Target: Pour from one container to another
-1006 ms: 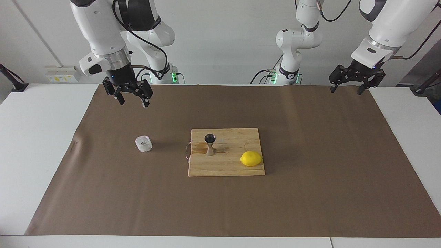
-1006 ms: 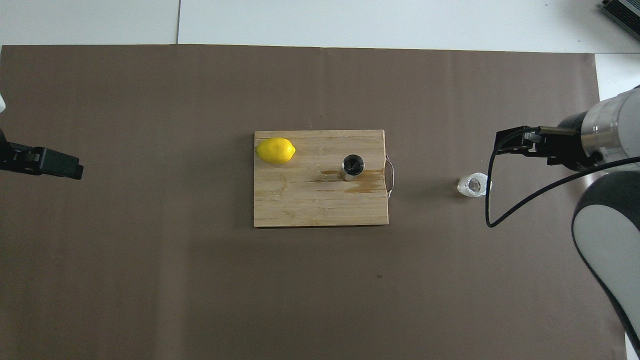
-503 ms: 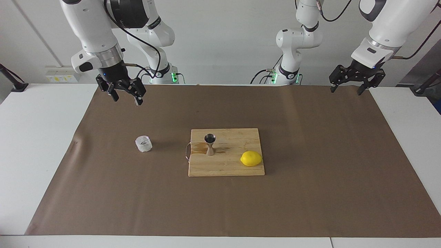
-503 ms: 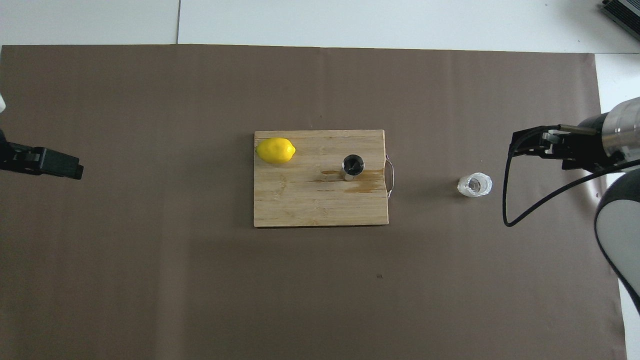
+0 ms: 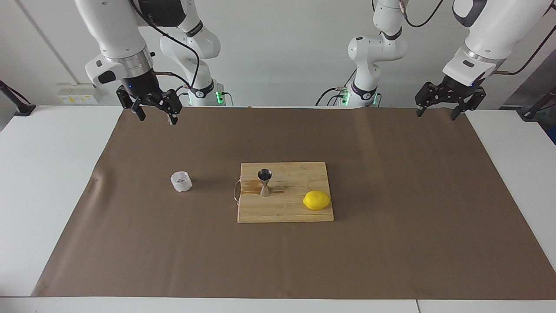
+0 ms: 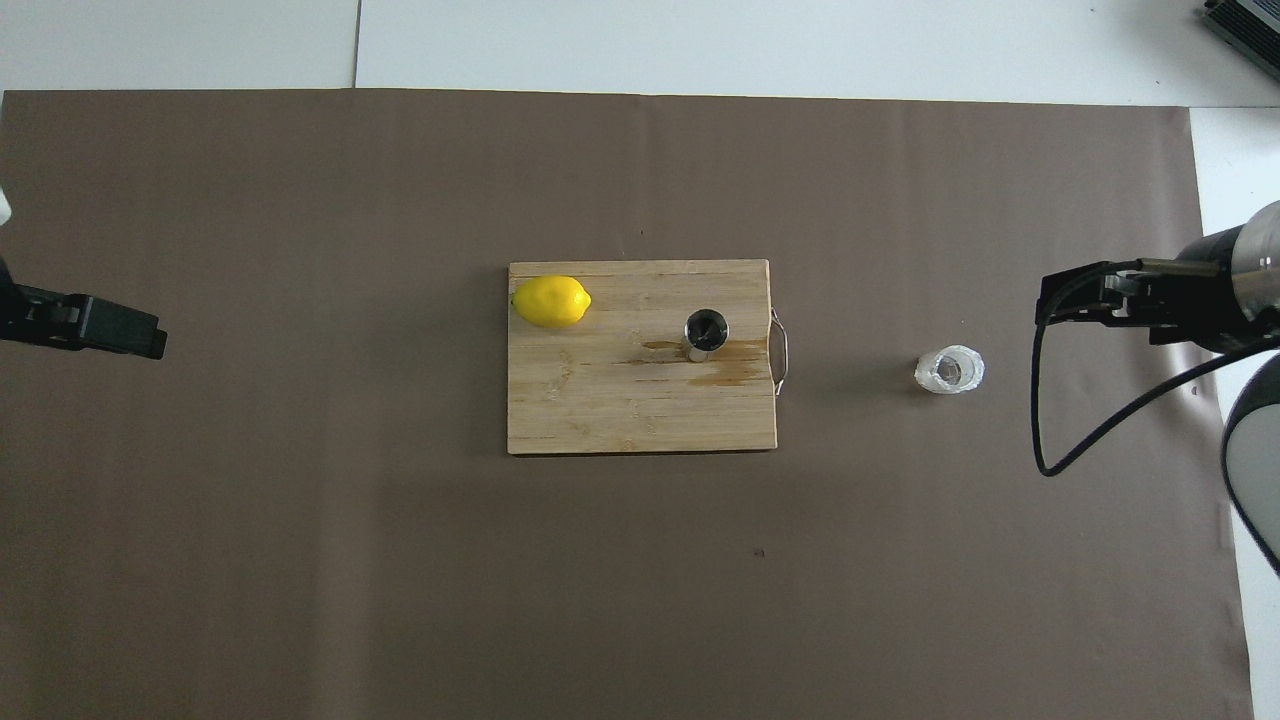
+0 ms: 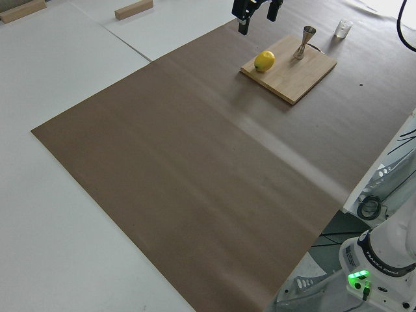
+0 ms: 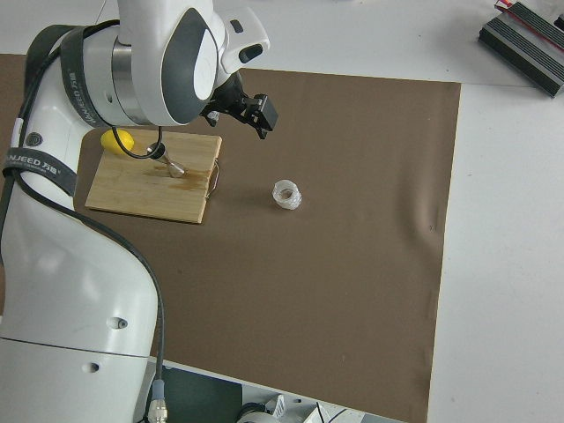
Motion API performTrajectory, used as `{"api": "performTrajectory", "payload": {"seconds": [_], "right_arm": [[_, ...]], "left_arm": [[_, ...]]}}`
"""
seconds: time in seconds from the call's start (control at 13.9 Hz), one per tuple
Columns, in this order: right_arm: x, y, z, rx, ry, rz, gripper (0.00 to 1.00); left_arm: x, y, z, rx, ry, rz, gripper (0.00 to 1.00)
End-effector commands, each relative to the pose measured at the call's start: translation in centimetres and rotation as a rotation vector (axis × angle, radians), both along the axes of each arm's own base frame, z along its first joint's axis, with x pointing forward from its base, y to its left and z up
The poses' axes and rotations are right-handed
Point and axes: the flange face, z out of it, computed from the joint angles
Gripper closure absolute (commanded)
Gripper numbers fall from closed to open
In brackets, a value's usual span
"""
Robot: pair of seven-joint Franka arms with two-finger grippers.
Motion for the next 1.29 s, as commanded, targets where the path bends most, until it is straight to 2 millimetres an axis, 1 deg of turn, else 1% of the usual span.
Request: {"api": "performTrajectory", "payload": {"seconds": [0.0, 0.07, 0.14, 0.29, 0.5, 0.65, 0.72, 0.86, 1.08, 1.22], "right_arm": [[0.2, -0.4, 0.3, -0.024, 0.016, 0.019, 0.00], [0.1, -0.5, 0.2, -0.025, 0.029, 0.018, 0.00], [0.1, -1.0, 0.1, -0.024, 0.035, 0.009, 0.00], [-0.1, -2.8, 0.2, -0.020, 0.038, -0.022, 0.00], [-0.1, -3.7, 0.3, -0.020, 0.039, -0.037, 0.00], [-0.2, -3.5, 0.2, -0.022, 0.043, -0.034, 0.00], [-0.3, -3.0, 0.1, -0.023, 0.048, -0.027, 0.00], [-0.3, -3.4, 0.0, -0.025, 0.057, -0.033, 0.00], [-0.4, -2.3, -0.2, -0.039, 0.062, -0.016, 0.00], [-0.5, -2.4, -0.3, -0.060, 0.064, -0.012, 0.00]], "left_arm": [[-0.5, 0.1, -0.1, -0.007, -0.006, 0.010, 0.00], [-0.5, 0.2, -0.1, -0.007, -0.006, 0.012, 0.00], [-0.5, 0.1, -0.1, -0.007, -0.006, 0.010, 0.00], [-0.5, 0.1, -0.1, -0.007, -0.006, 0.010, 0.00], [-0.5, 0.1, -0.1, -0.007, -0.006, 0.009, 0.00], [-0.5, 0.1, -0.1, -0.007, -0.006, 0.009, 0.00], [-0.5, 0.1, -0.1, -0.007, -0.006, 0.010, 0.00], [-0.5, 0.1, -0.1, -0.007, -0.006, 0.010, 0.00], [-0.5, 0.1, -0.1, -0.009, -0.005, 0.010, 0.00], [-0.5, 0.1, -0.1, -0.009, -0.005, 0.009, 0.00]]}}
